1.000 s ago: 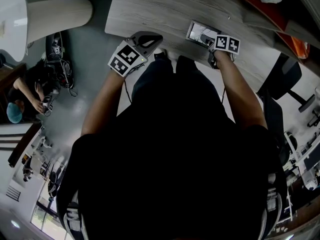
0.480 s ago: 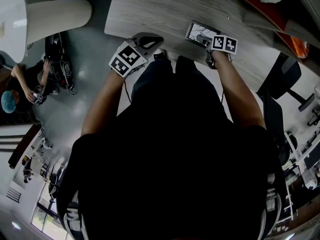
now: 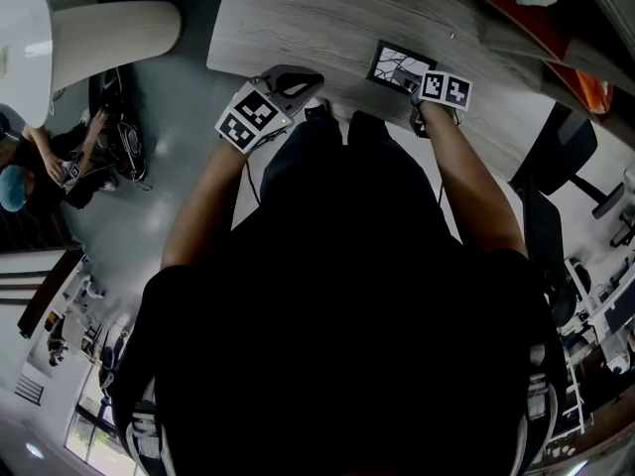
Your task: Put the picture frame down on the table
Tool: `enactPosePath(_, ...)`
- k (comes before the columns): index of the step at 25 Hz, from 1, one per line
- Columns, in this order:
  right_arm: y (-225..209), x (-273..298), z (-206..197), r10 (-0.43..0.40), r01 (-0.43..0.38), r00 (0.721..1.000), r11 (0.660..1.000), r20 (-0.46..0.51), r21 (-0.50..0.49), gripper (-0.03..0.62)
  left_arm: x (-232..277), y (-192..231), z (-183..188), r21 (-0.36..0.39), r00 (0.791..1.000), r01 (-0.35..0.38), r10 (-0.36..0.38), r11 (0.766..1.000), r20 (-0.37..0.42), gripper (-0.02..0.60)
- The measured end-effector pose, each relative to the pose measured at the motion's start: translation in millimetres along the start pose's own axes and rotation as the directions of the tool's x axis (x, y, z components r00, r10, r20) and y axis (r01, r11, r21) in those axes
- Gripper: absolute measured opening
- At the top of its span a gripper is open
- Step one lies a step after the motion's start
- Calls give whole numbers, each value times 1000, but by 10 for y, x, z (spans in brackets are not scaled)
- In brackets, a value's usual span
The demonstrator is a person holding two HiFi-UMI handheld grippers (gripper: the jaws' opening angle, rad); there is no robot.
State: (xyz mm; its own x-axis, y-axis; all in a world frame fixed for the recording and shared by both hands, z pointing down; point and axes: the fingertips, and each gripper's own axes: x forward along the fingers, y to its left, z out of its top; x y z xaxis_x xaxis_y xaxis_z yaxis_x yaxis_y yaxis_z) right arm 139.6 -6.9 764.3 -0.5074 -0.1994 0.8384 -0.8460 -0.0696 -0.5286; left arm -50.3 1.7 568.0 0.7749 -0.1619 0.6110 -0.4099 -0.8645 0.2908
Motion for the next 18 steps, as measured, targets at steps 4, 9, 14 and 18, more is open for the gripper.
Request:
enactPosePath(4, -47, -39, 12, -12, 12, 1000, 1000, 12, 14, 336, 6, 21, 9, 6, 1000, 5, -5, 1000, 6, 17)
enactPosePath(9, -112, -77, -14, -14, 13, 1000, 998, 28, 56, 336, 43, 24, 1, 14, 1000, 18, -18, 1000, 7, 17)
enactPosePath(14, -138, -128, -2, -4, -1, 999, 994, 51, 106, 336, 35, 18, -20, 18, 999, 39, -38, 999, -8, 17)
enactPosePath(18, -158, -146, -25, -7, 1, 999, 994, 52, 114, 337, 32, 19, -29, 14, 999, 43, -42, 999, -13, 17)
